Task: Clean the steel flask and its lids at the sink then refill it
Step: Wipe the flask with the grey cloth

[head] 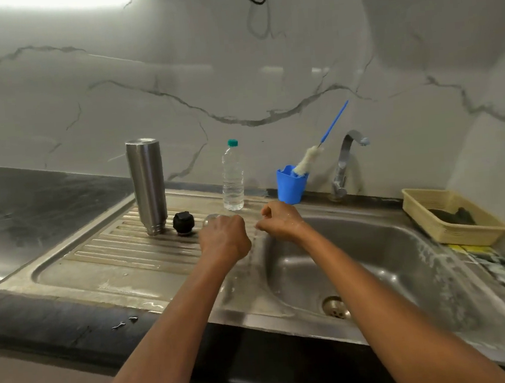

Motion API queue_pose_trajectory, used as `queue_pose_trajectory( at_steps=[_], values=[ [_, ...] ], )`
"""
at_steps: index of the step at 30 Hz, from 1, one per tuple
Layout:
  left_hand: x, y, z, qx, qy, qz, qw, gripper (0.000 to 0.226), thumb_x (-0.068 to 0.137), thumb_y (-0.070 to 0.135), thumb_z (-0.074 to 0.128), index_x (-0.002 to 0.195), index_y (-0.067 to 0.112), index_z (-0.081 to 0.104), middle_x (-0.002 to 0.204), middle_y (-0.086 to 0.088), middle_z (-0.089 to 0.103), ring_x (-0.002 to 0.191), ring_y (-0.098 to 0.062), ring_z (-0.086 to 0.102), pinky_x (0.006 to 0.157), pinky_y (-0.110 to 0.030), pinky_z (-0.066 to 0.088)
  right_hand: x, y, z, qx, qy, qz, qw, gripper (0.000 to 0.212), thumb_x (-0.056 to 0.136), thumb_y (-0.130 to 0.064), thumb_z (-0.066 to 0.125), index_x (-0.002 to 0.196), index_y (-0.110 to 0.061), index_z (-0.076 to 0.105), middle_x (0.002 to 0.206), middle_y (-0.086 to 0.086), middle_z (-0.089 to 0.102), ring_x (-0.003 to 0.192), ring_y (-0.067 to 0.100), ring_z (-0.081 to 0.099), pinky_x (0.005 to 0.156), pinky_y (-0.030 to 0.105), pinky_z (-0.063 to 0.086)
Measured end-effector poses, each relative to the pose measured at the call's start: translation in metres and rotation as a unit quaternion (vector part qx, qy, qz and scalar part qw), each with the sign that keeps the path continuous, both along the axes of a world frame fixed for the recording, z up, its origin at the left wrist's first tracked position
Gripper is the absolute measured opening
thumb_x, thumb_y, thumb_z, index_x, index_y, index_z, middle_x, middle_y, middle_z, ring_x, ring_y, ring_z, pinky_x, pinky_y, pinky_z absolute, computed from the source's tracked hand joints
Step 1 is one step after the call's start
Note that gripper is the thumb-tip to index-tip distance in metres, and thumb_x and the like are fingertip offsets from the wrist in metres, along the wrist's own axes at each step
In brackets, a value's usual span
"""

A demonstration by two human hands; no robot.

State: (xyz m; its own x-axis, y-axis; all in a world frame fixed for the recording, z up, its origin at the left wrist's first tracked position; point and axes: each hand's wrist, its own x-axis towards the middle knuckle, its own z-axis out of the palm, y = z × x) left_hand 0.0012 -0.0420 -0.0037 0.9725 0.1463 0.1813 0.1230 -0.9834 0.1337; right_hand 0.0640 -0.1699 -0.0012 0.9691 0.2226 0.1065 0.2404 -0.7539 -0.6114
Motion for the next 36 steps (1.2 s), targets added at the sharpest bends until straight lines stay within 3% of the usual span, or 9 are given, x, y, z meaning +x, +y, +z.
queue_pose_trajectory(
  at_steps=[3,11,18,21,23,25,28,32,36],
  values=[
    [0.005,-0.033,0.008,0.005,0.006,-0.043,0.999,0.026,0.099,0.032,0.055,0.119,0.019,0.066,0.122,-0.008,0.066,0.115,-0.029,0.062,0.087,-0.038,0.047,-0.004,-0.036,0.003,0.003,0.0,-0.02,1.0,0.015,0.091,-0.017,0.063,0.093,-0.003,0.069,0.093,0.015,0.068,0.09,0.028,0.064,0.075,0.037,0.05],
    [0.037,-0.164,0.023,0.007,0.028,-0.183,0.983,0.032,0.097,0.032,0.055,0.126,0.021,0.062,0.128,-0.005,0.063,0.118,-0.027,0.06,0.089,-0.039,0.047,-0.004,-0.183,0.025,-0.026,-0.027,-0.119,0.992,0.02,0.091,-0.016,0.062,0.089,-0.007,0.08,0.09,0.005,0.077,0.088,0.019,0.07,0.069,0.024,0.045],
    [0.093,-0.276,0.035,-0.068,0.018,-0.314,0.947,0.042,0.097,0.035,0.056,0.138,0.026,0.06,0.143,-0.002,0.059,0.131,-0.028,0.054,0.107,-0.046,0.047,0.029,-0.321,0.042,-0.092,-0.06,-0.231,0.967,0.02,0.086,-0.013,0.058,0.073,-0.007,0.072,0.083,0.011,0.072,0.082,0.03,0.067,0.07,0.033,0.05],
    [0.121,-0.315,0.041,-0.075,-0.007,-0.346,0.935,0.04,0.097,0.032,0.053,0.134,0.022,0.064,0.138,-0.003,0.063,0.129,-0.029,0.056,0.107,-0.045,0.046,0.054,-0.368,0.043,-0.106,-0.075,-0.258,0.957,0.018,0.087,-0.012,0.061,0.087,-0.004,0.077,0.092,0.014,0.075,0.088,0.03,0.07,0.083,0.044,0.058],
    [0.138,-0.339,0.042,-0.071,-0.02,-0.36,0.93,0.039,0.099,0.032,0.053,0.135,0.02,0.063,0.138,-0.002,0.063,0.129,-0.027,0.056,0.108,-0.044,0.045,0.069,-0.389,0.041,-0.129,-0.068,-0.269,0.952,0.015,0.089,-0.01,0.064,0.092,-0.005,0.077,0.097,0.012,0.074,0.09,0.028,0.07,0.085,0.043,0.059],
    [0.154,-0.359,0.04,-0.069,-0.022,-0.372,0.925,0.038,0.101,0.03,0.054,0.136,0.018,0.063,0.137,-0.002,0.063,0.125,-0.025,0.057,0.105,-0.041,0.047,0.083,-0.403,0.037,-0.167,-0.048,-0.269,0.947,0.009,0.089,-0.011,0.067,0.09,-0.008,0.075,0.095,0.009,0.073,0.087,0.024,0.069,0.076,0.036,0.059],
    [0.171,-0.381,0.033,-0.084,-0.022,-0.377,0.922,0.038,0.097,0.022,0.058,0.134,0.018,0.064,0.132,-0.002,0.066,0.118,-0.023,0.061,0.1,-0.04,0.052,0.1,-0.407,0.029,-0.237,-0.007,-0.251,0.939,0.01,0.088,-0.017,0.071,0.084,-0.008,0.069,0.082,0.006,0.066,0.073,0.021,0.063,0.059,0.027,0.046],
    [0.186,-0.392,0.018,-0.101,-0.017,-0.374,0.922,0.038,0.096,0.021,0.059,0.133,0.018,0.065,0.132,-0.003,0.067,0.117,-0.024,0.062,0.101,-0.041,0.052,0.113,-0.411,0.011,-0.296,0.019,-0.245,0.923,0.029,0.086,-0.032,0.077,0.093,-0.011,0.059,0.083,0.003,0.059,0.078,0.022,0.061,0.065,0.031,0.046],
    [0.191,-0.392,0.007,-0.141,-0.025,-0.361,0.922,0.037,0.097,0.023,0.059,0.133,0.018,0.066,0.131,-0.003,0.068,0.116,-0.024,0.063,0.1,-0.041,0.052,0.114,-0.412,0.0,-0.286,-0.005,-0.264,0.921,0.018,0.094,-0.024,0.067,0.097,-0.01,0.055,0.093,0.008,0.055,0.081,0.025,0.056,0.07,0.031,0.045]
  ],
)
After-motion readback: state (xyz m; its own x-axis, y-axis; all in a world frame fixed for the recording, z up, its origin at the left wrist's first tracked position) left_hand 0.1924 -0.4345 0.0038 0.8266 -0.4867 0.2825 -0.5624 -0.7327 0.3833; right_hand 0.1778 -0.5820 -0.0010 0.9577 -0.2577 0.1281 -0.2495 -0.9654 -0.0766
